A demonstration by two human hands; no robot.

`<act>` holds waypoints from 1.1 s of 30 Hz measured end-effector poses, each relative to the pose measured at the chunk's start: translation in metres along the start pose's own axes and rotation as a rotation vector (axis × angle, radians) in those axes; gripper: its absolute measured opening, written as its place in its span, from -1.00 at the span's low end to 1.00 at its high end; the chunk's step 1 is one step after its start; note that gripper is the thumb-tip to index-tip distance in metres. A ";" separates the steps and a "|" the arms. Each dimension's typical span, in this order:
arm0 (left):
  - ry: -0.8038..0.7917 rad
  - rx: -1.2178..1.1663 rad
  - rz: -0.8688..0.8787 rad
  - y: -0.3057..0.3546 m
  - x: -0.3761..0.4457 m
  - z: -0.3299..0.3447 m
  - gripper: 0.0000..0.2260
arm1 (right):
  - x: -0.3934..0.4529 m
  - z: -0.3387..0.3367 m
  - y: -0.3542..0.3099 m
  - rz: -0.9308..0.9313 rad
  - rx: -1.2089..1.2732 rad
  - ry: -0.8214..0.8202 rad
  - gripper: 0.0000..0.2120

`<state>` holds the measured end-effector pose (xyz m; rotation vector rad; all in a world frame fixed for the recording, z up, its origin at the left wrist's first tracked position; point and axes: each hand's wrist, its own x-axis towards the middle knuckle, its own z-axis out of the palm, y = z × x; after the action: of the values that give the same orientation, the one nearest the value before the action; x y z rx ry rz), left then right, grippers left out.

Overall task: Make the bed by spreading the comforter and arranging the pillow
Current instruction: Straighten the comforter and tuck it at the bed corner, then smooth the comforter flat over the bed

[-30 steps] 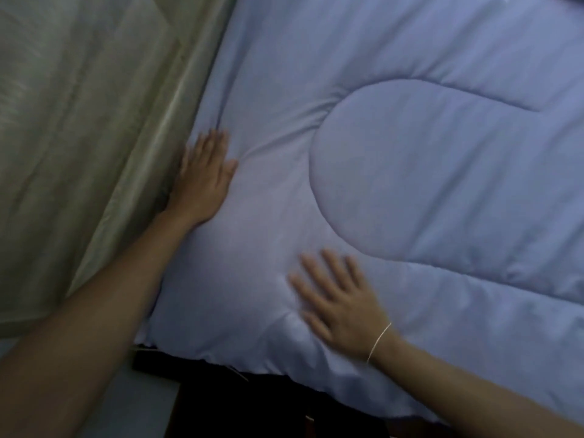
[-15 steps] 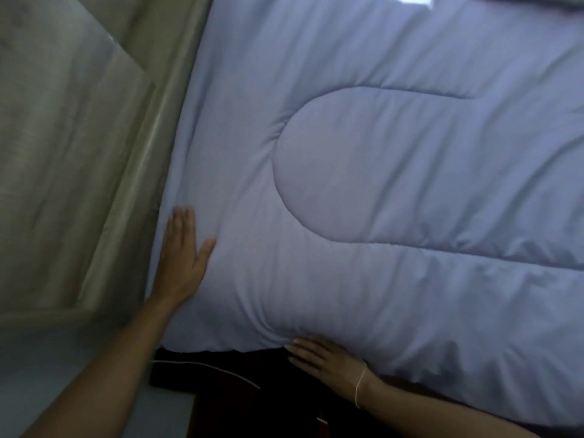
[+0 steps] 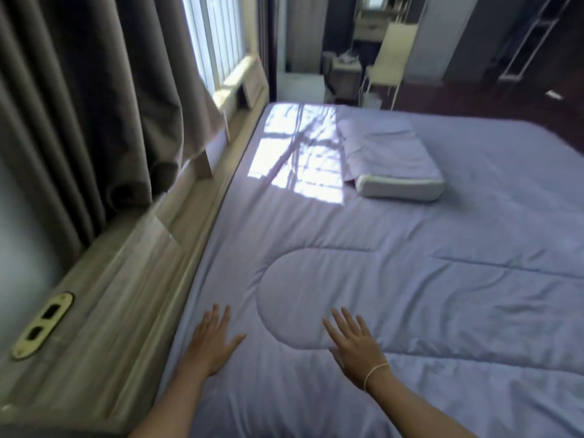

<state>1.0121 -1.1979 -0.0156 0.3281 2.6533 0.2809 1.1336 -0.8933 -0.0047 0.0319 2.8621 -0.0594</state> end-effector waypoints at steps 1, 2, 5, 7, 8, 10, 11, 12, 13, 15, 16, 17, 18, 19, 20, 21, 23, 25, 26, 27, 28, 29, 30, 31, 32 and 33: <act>0.026 0.000 0.028 0.013 0.005 -0.013 -0.27 | 0.000 -0.004 0.010 0.058 0.001 0.004 -0.49; 0.053 -0.004 0.052 0.025 0.009 -0.025 -0.29 | 0.000 -0.005 0.020 0.104 0.002 0.009 -0.54; 0.094 0.023 0.100 0.054 0.015 -0.051 -0.35 | -0.005 -0.003 0.044 0.255 0.029 -0.007 -0.41; 0.103 0.059 0.134 0.071 0.014 -0.062 -0.38 | -0.014 -0.008 0.052 0.333 0.055 -0.004 -0.33; 0.104 0.076 0.146 0.077 0.014 -0.065 -0.39 | -0.020 -0.020 0.050 0.355 0.050 -0.019 -0.27; 0.103 0.108 0.173 0.091 0.017 -0.069 -0.40 | -0.032 -0.039 0.056 0.370 0.071 -0.015 -0.20; 0.106 0.122 0.194 0.101 0.019 -0.070 -0.40 | -0.040 -0.043 0.063 0.383 0.119 -0.011 -0.27; 0.113 0.134 0.221 0.111 0.021 -0.070 -0.40 | -0.045 -0.043 0.071 0.416 0.159 0.011 -0.35; 0.122 0.145 0.249 0.120 0.022 -0.070 -0.41 | -0.049 -0.044 0.080 0.446 0.170 0.028 -0.39; 0.134 0.169 0.302 0.146 0.025 -0.067 -0.41 | -0.059 -0.044 0.104 0.490 0.192 0.034 -0.41; 0.135 0.182 0.323 0.160 0.028 -0.065 -0.41 | -0.065 -0.045 0.116 0.510 0.212 0.031 -0.41; 0.133 0.183 0.340 0.175 0.030 -0.063 -0.41 | -0.072 -0.046 0.129 0.529 0.232 0.027 -0.41; 0.131 0.180 0.355 0.188 0.032 -0.061 -0.40 | -0.076 -0.046 0.141 0.544 0.249 0.028 -0.41; 0.129 0.179 0.372 0.205 0.034 -0.057 -0.40 | -0.083 -0.046 0.157 0.556 0.265 0.033 -0.41; 0.129 0.184 0.388 0.222 0.037 -0.053 -0.40 | -0.091 -0.048 0.172 0.566 0.277 0.042 -0.41; 0.129 0.194 0.400 0.242 0.039 -0.047 -0.40 | -0.099 -0.049 0.189 0.580 0.289 0.053 -0.41; 0.140 0.202 0.412 0.279 0.042 -0.037 -0.40 | -0.114 -0.048 0.222 0.596 0.292 0.071 -0.42; 0.144 0.202 0.430 0.329 0.040 -0.019 -0.40 | -0.138 -0.043 0.262 0.611 0.285 0.070 -0.42; 0.143 0.206 0.449 0.354 0.038 -0.010 -0.40 | -0.150 -0.040 0.283 0.623 0.282 0.069 -0.42; 0.141 0.204 0.471 0.379 0.035 0.000 -0.40 | -0.164 -0.036 0.305 0.638 0.282 0.059 -0.42; 0.137 0.200 0.488 0.402 0.033 0.008 -0.40 | -0.176 -0.033 0.324 0.655 0.287 0.052 -0.42; 0.132 0.190 0.500 0.428 0.030 0.018 -0.40 | -0.191 -0.029 0.346 0.673 0.289 0.045 -0.42; 0.129 0.169 0.510 0.453 0.027 0.028 -0.39 | -0.205 -0.025 0.367 0.689 0.285 0.039 -0.42; 0.122 0.151 0.518 0.478 0.024 0.039 -0.39 | -0.220 -0.022 0.388 0.705 0.282 0.032 -0.42; 0.119 0.138 0.528 0.500 0.020 0.050 -0.39 | -0.234 -0.018 0.409 0.721 0.279 0.024 -0.42; 0.116 0.134 0.538 0.518 0.016 0.059 -0.39 | -0.246 -0.015 0.427 0.736 0.278 0.022 -0.42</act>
<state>1.1200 -0.6925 0.0550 1.1019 2.6543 0.2931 1.3775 -0.4702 0.0618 1.1201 2.6511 -0.3007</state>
